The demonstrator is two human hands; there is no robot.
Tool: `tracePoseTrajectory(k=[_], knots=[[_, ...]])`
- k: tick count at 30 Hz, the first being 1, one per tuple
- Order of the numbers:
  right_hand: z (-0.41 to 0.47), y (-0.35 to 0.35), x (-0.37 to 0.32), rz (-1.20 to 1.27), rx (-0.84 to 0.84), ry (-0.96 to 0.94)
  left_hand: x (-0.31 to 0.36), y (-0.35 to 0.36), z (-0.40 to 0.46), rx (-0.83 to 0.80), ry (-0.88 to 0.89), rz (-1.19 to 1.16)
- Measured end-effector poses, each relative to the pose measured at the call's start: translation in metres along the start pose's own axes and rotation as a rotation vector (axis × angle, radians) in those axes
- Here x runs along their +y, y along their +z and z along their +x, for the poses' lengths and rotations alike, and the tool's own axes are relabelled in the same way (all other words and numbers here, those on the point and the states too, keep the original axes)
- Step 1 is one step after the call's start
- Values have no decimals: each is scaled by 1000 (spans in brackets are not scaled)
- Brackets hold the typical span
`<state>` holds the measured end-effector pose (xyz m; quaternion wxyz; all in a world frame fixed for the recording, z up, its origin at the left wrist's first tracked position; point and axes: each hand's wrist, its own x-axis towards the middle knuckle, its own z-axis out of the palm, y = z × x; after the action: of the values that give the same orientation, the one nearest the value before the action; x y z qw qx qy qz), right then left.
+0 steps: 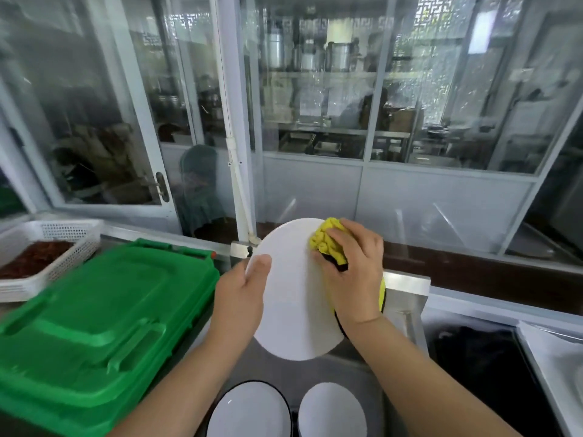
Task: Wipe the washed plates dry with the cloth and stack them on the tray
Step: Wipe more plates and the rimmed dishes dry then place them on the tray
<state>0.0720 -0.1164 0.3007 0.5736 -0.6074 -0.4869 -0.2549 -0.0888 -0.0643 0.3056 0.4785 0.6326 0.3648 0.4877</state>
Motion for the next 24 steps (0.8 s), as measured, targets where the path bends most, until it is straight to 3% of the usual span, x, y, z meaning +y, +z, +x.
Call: tracePoseTrajectory(k=[4,10,14,21,24], knots=[[13,21,-38,4,-45,-163,10,-10,12,19,38,2],[-13,39,-77,26,-328,-402,19,-39,45,47,18,-170],[-33,29,-67,-125,-500,-573,21,-59,63,23,-37,-227],[0,17,-49,-282,-309,-367,16,-76,60,-88,-45,-159],[20,29,-65,-269,-289,-404,17,-75,52,-129,-19,-132]])
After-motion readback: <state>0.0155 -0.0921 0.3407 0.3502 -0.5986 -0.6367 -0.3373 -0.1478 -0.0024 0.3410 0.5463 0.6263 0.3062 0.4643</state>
